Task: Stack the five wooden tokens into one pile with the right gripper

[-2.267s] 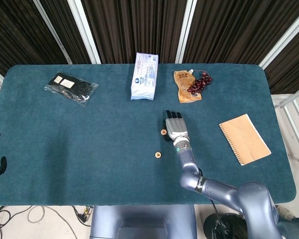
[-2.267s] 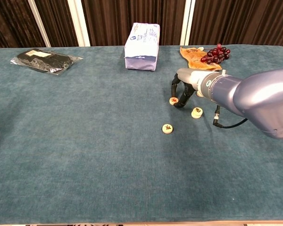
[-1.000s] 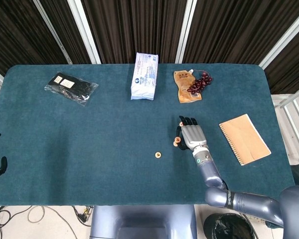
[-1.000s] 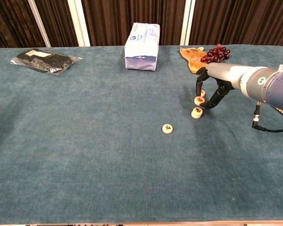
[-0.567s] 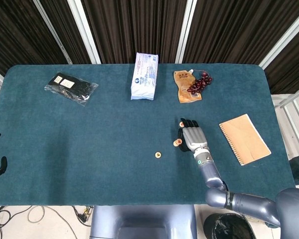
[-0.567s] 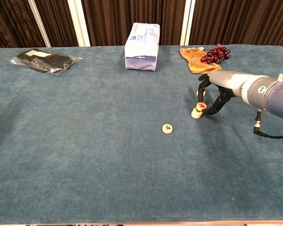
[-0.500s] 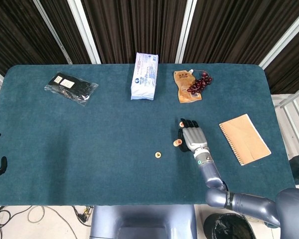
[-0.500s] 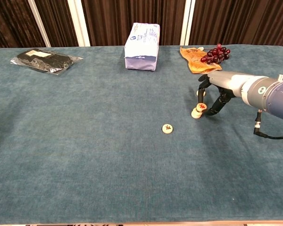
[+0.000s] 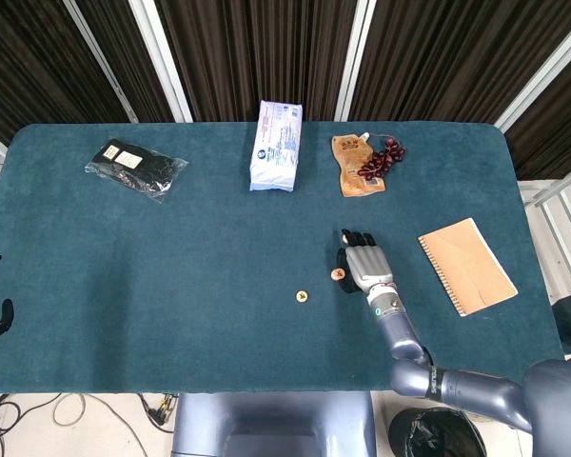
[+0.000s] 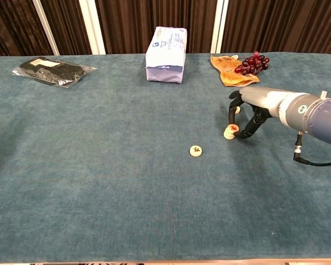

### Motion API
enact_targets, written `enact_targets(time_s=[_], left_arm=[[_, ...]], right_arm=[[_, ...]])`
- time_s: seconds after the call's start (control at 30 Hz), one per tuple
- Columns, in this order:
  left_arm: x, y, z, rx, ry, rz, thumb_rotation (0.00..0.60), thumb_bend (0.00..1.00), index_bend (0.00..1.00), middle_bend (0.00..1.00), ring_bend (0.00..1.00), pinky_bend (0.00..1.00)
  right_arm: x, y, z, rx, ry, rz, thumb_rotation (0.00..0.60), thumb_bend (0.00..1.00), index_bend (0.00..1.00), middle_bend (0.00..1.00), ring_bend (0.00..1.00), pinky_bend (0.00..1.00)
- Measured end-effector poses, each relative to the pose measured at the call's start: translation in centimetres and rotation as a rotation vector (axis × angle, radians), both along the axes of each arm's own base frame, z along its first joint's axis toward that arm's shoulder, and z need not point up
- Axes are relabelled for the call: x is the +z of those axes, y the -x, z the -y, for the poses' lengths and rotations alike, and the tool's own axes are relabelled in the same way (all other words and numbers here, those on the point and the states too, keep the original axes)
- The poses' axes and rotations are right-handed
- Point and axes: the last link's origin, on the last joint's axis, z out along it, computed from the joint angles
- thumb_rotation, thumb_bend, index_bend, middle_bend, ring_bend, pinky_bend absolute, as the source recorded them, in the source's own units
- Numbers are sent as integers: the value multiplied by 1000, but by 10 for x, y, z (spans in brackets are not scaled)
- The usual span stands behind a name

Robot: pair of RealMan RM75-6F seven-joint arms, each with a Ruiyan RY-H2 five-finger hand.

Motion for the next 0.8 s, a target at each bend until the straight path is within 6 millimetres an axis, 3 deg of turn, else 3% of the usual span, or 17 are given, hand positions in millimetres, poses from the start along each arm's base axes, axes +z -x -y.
enact_targets(time_s=[0.4,0.8], left_arm=[[0,0,0,0,1,-1,600,483,147,0,0,0],[0,0,0,0,1,-2,600,483,147,0,0,0]], right_arm=[[-1,-1,0,1,-1,1,600,417,535,0,0,0],[-1,-2,0,4,-8,0,600,417,429,0,0,0]])
